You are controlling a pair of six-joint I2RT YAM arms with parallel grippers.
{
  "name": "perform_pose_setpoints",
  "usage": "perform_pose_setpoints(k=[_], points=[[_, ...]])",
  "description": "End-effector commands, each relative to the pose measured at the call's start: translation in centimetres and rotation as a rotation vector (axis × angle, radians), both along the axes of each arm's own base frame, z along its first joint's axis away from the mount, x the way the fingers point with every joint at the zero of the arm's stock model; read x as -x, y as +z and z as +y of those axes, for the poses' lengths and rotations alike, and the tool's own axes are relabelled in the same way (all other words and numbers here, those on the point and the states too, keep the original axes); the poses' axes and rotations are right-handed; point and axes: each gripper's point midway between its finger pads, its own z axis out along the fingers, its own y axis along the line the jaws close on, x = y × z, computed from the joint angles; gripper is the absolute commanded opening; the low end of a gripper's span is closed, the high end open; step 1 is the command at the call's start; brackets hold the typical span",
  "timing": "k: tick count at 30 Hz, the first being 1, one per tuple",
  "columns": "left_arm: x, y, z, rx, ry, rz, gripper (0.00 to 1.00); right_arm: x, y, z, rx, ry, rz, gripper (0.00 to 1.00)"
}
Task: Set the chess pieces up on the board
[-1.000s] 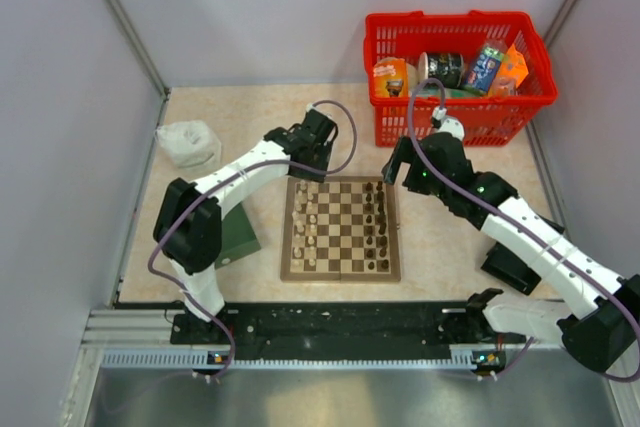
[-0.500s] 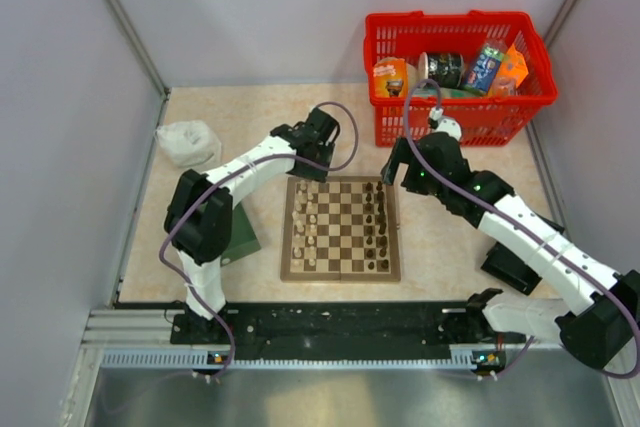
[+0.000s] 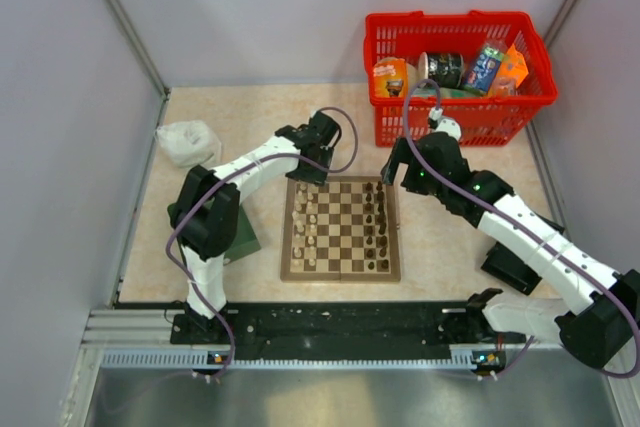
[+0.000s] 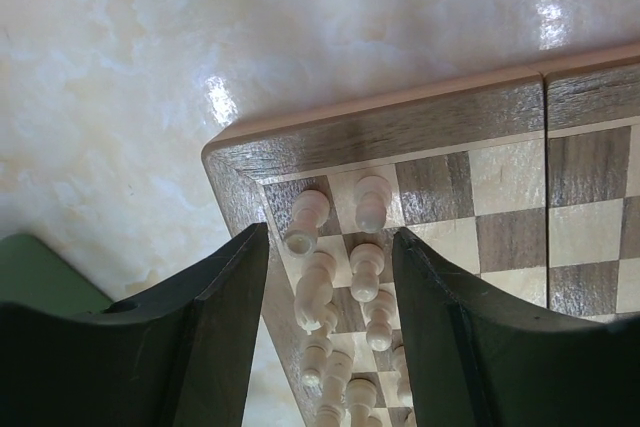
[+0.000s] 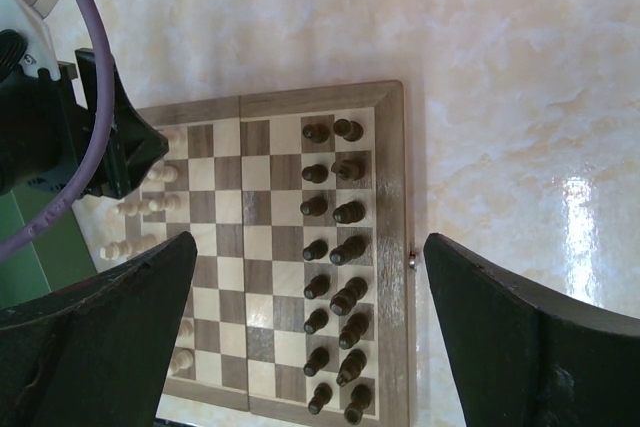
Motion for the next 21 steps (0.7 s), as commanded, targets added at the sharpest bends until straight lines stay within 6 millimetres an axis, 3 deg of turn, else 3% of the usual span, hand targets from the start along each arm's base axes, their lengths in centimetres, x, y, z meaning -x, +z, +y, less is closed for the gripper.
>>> perform_pose_setpoints(k=[1,14,21], points=[[-0.9,1.0,0.7,-0.022,0.035,-0.036,0.58,-1.0,1.8,0.0,-0.020,-0.012,-0.055,0.97],[-1.1,1.8,0.4,0.010,0.030,-0.047,0.59,-1.0,1.6,0.1,-0.020,-0.011,-0.048,0.97],[-1.2,4.9,-0.8,0.115,0.007,-0.107,0.61,-1.0,1.5,-0.1,-0.012,-0.022,-0.052,0.97]])
